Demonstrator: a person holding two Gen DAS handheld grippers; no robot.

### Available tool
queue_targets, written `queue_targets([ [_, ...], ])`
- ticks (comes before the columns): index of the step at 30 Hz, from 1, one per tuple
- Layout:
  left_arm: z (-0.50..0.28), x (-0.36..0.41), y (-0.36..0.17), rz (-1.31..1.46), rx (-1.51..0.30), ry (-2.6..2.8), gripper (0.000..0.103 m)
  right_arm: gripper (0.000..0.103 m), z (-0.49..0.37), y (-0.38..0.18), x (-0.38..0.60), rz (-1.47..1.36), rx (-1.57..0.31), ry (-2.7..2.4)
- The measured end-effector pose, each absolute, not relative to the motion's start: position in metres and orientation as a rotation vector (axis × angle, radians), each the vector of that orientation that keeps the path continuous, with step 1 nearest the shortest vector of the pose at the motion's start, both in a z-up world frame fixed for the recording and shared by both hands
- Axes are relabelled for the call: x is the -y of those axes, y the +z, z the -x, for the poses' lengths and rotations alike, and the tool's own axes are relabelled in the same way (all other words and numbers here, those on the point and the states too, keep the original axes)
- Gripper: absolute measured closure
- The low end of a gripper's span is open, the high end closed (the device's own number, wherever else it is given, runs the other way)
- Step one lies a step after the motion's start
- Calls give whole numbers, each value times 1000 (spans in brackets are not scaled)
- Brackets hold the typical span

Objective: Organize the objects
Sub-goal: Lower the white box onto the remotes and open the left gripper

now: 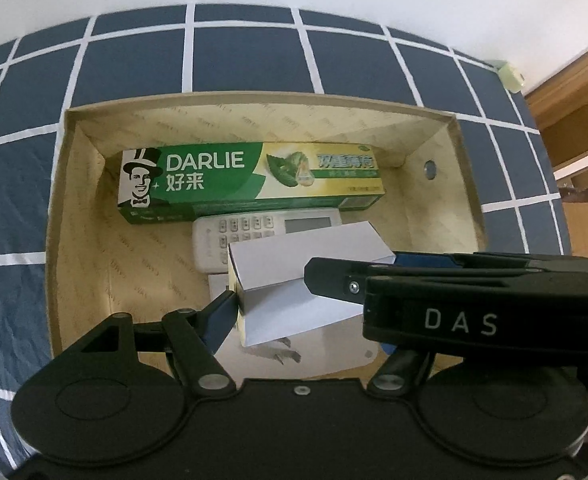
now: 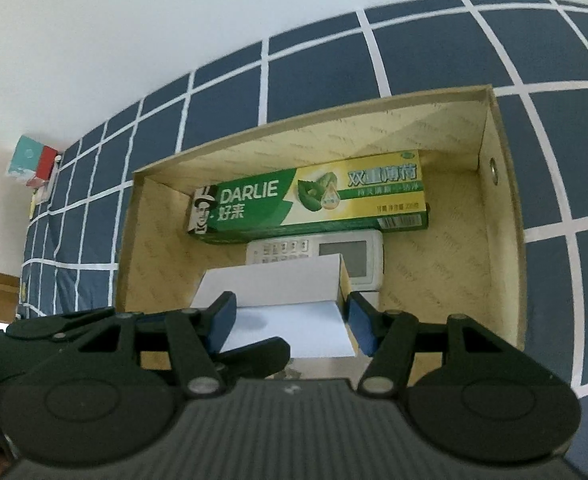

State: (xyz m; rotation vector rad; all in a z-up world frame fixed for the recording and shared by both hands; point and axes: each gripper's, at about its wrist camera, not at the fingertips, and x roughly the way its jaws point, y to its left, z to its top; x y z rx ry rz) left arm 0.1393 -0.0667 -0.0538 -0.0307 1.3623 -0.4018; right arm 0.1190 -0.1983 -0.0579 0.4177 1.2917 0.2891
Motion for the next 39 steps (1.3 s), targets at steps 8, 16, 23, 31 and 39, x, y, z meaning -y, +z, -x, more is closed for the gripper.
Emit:
queue_targets([
  [8,-161,61,-73,49,-1403,-418,35,42,-136,-75,193,-414,-1334,259],
  [16,-177,59,-81,56,-1403,-418,35,42,-154,-81,187,-395,-1338,249],
  [23,-184,60,-86,56,-1400,-423,35,43,-163,-87,185,-387,-1343,240],
  [31,-194,64,-95,40,-1407,-430,35,43,-169,-93,186,-391,-1349,223],
  [39,-201,66,-101,37,-1418,-430,33,43,-176,-98,186,-397,-1351,219],
])
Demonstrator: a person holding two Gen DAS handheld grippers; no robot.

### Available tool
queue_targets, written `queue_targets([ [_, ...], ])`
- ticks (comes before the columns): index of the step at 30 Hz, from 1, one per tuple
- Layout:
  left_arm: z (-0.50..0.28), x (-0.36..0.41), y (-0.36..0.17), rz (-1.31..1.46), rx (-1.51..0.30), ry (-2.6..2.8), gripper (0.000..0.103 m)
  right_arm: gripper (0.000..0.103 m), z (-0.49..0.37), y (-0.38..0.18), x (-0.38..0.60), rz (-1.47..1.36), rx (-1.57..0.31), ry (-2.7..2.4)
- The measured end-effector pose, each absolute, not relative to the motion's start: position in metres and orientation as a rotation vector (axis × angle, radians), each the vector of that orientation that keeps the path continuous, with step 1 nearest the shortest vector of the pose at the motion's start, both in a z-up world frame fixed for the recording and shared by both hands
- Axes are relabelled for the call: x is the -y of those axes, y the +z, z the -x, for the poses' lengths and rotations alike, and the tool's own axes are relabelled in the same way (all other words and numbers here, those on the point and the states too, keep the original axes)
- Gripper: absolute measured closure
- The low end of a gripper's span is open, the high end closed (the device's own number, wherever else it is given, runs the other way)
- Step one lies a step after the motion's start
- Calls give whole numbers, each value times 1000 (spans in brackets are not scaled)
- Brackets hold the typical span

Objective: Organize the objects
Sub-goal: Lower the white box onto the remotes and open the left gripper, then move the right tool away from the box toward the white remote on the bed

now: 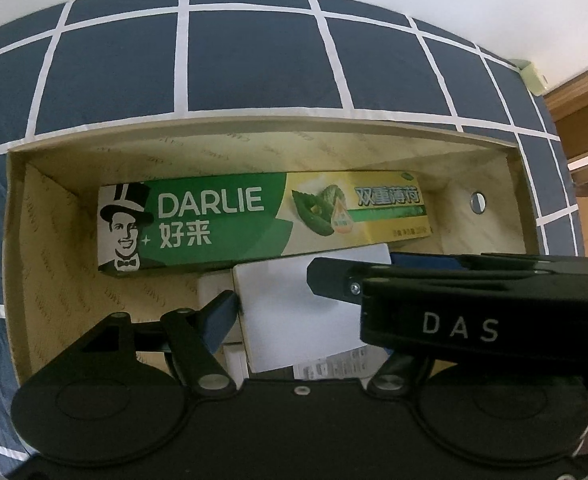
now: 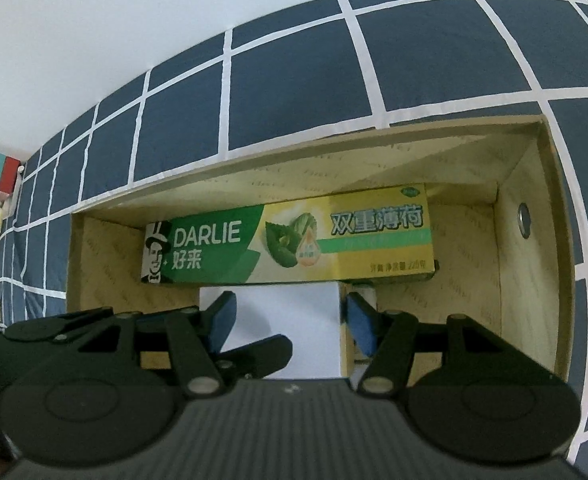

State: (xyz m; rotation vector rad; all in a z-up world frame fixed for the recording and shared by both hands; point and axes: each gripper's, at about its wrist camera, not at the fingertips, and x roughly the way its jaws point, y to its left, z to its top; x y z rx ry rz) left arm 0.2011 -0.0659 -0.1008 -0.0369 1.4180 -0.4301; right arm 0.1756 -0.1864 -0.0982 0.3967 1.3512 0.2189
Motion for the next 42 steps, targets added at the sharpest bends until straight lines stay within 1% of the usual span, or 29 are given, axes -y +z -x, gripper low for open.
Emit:
queue_targets([
  [8,-197,59,-94,21,-1403,-374,29,42,-174,-95,193,-404,-1337,202],
  [13,-186,52,-81,13,-1383,-325,26,41,-167,-83,197,-392,-1310,206],
  [16,-176,50,-72,12,-1374,-300,25,39,-160,-72,198,-375,-1287,210],
  [19,-164,49,-62,6,-1355,-269,20,36,-152,-61,200,-345,-1265,212],
  [21,-155,48,-55,3,-1342,-254,20,30,-144,-52,202,-328,-1249,218],
  [23,-145,47,-48,2,-1329,-241,15,27,-135,-44,206,-317,-1227,215],
  [25,-133,48,-40,-1,-1313,-224,11,24,-126,-35,212,-308,-1210,207],
  [26,-128,49,-36,-3,-1304,-217,10,21,-120,-30,215,-305,-1201,206],
  [29,-110,53,-26,-10,-1288,-203,9,12,-104,-19,224,-301,-1176,203],
  [32,-93,58,-19,-15,-1277,-190,7,8,-87,-9,234,-288,-1157,205],
  [33,-88,60,-17,-17,-1272,-185,7,5,-80,-6,237,-281,-1154,205],
  [35,-76,65,-13,-21,-1266,-175,0,0,-68,-1,244,-268,-1143,212],
  [42,-41,90,-1,-30,-1244,-158,0,0,-30,13,276,-239,-1127,226],
])
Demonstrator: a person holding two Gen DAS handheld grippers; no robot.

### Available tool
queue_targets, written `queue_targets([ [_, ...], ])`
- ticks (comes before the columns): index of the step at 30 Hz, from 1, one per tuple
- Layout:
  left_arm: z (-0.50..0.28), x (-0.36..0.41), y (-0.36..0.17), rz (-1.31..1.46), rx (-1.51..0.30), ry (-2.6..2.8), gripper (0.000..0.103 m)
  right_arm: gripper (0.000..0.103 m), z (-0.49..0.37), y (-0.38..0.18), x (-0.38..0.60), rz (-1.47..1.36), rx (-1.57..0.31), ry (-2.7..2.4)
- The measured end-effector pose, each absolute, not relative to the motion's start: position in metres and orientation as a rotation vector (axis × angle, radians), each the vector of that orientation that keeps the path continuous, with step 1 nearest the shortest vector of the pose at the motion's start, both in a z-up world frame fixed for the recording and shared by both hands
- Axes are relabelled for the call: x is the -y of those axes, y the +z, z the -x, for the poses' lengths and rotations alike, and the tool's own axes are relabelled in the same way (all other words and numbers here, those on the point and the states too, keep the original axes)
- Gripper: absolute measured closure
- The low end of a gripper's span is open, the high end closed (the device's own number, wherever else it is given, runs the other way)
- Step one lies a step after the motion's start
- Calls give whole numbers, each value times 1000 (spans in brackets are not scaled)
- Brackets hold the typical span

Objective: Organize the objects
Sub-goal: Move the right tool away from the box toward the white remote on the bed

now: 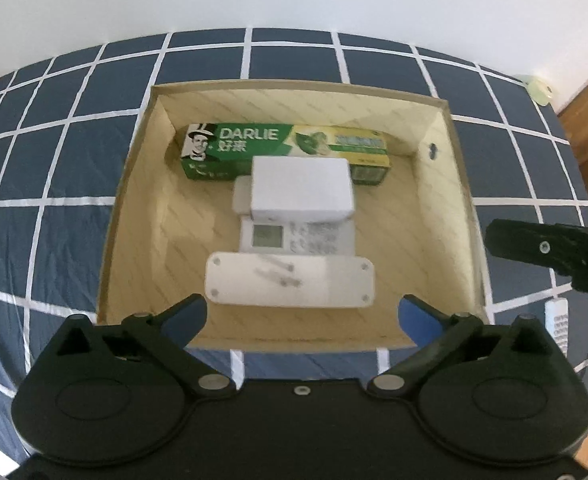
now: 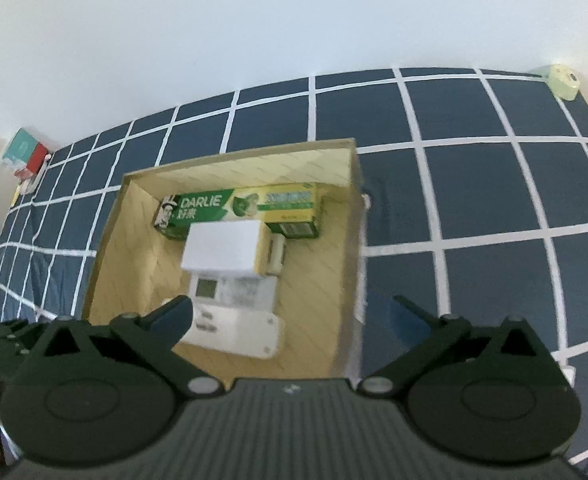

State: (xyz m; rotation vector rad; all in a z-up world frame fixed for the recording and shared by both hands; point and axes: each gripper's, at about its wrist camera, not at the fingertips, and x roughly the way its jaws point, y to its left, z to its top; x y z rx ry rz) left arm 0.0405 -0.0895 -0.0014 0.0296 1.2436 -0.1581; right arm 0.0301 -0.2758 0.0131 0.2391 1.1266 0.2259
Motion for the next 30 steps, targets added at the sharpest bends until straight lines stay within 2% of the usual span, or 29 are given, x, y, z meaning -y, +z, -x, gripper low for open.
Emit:
queue_targets([
  [15,28,192,-17,12,-1254,-77,0,0,13,-1,381,80,-1175,421],
  [30,83,278,-73,139,-1337,100,0,0,22,-62,465,479,-1296,703],
])
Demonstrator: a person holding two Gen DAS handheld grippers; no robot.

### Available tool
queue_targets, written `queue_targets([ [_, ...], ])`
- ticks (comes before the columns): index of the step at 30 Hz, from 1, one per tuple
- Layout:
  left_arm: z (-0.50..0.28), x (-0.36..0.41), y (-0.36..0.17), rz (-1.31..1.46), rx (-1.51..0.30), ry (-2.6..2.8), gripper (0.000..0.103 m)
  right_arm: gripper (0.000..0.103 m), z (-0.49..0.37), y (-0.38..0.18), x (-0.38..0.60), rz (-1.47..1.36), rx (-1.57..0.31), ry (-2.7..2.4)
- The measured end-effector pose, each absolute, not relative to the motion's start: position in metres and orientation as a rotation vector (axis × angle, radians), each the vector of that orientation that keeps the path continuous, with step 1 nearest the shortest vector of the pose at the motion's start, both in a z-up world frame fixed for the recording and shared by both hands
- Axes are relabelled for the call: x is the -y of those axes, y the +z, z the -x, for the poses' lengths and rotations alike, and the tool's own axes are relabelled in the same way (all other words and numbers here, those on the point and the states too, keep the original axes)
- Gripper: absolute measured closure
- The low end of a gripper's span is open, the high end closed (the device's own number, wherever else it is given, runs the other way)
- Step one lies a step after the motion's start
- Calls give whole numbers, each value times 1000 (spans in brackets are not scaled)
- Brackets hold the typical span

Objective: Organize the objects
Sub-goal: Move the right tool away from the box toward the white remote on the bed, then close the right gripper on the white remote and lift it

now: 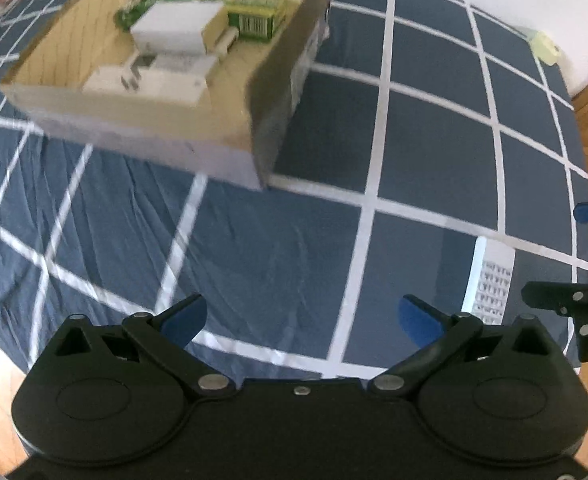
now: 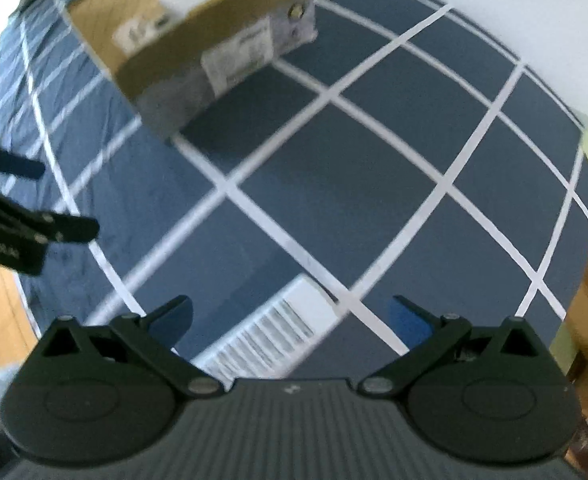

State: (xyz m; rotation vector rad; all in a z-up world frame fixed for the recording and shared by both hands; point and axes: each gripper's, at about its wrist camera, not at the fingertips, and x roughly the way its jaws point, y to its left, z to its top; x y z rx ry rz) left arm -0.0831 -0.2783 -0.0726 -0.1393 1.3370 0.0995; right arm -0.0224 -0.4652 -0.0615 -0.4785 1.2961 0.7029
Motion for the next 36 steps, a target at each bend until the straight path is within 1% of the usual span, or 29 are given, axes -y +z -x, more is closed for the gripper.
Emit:
queue_targets([
  [7,92,293,-94,172,-1387,165,0,0,13,-93,475,632,-1341,827],
  [13,90,295,-107,185,-1412,217,0,2,7,-115,464,735,-1360,944],
  [19,85,293,-114,199,-1428,256,0,3,1,-131,452,765,-1392,1039],
  [20,85,292,-114,199,-1429,260,0,4,1,-134,450,775,-1401,1054],
  [22,85,291,-116,199,-1435,270,0,10,1,-138,447,784,-1412,1080],
  [23,86,291,-117,201,-1439,275,0,15,1,-140,446,787,-1422,1094],
  [25,88,289,-117,206,-1442,282,0,20,0,-140,446,772,-1437,1109],
  [26,88,289,-117,205,-1444,282,0,26,0,-140,446,765,-1445,1121],
  [36,93,300,-116,165,-1440,215,0,27,4,-139,471,610,-1508,979],
])
